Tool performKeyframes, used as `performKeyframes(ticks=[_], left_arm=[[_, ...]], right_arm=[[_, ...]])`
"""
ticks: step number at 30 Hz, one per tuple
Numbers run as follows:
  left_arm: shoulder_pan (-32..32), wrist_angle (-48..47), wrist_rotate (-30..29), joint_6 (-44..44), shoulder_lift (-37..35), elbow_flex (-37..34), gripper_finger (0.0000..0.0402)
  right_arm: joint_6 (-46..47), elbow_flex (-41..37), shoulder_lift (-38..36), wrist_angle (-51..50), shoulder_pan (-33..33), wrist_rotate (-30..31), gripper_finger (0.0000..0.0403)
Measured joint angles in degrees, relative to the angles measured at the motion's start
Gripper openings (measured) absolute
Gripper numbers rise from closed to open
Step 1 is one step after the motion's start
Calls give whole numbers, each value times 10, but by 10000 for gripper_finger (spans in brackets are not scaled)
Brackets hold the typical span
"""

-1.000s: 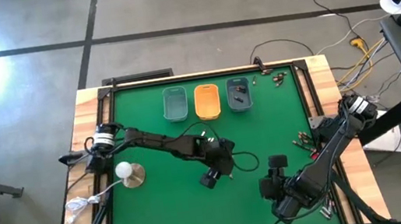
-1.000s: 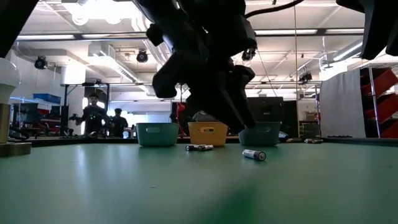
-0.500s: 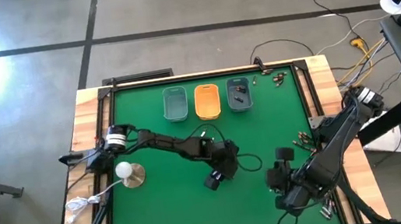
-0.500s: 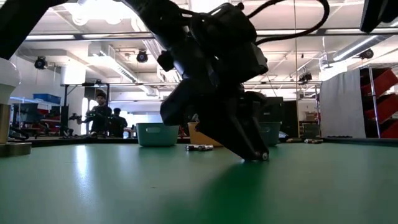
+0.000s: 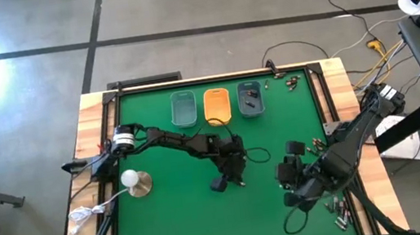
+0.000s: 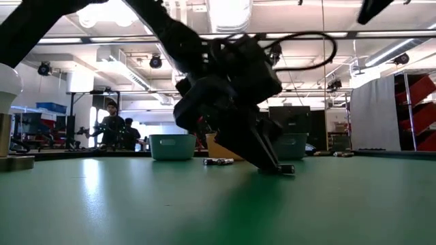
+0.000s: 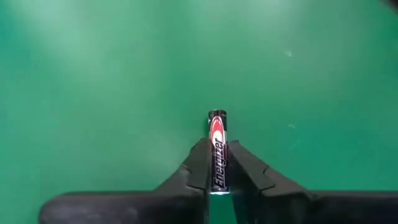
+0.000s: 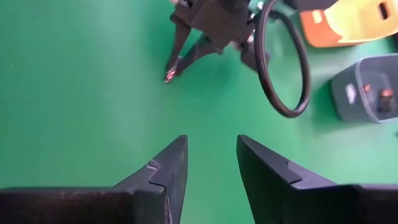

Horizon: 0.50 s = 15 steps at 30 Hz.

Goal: Sort batteries
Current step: Put the silver battery into the yellow bin

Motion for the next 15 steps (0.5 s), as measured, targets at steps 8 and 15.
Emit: performKeyframes(ticks=[8,15], left_arm=[[42,60,13,-46,-62,-74,7],[66,117,-17,-41,-208,-169,7]], right_arm=[[-75,0,-28,2,-68,0,119],[-102,0,-30,15,-129,1,112]])
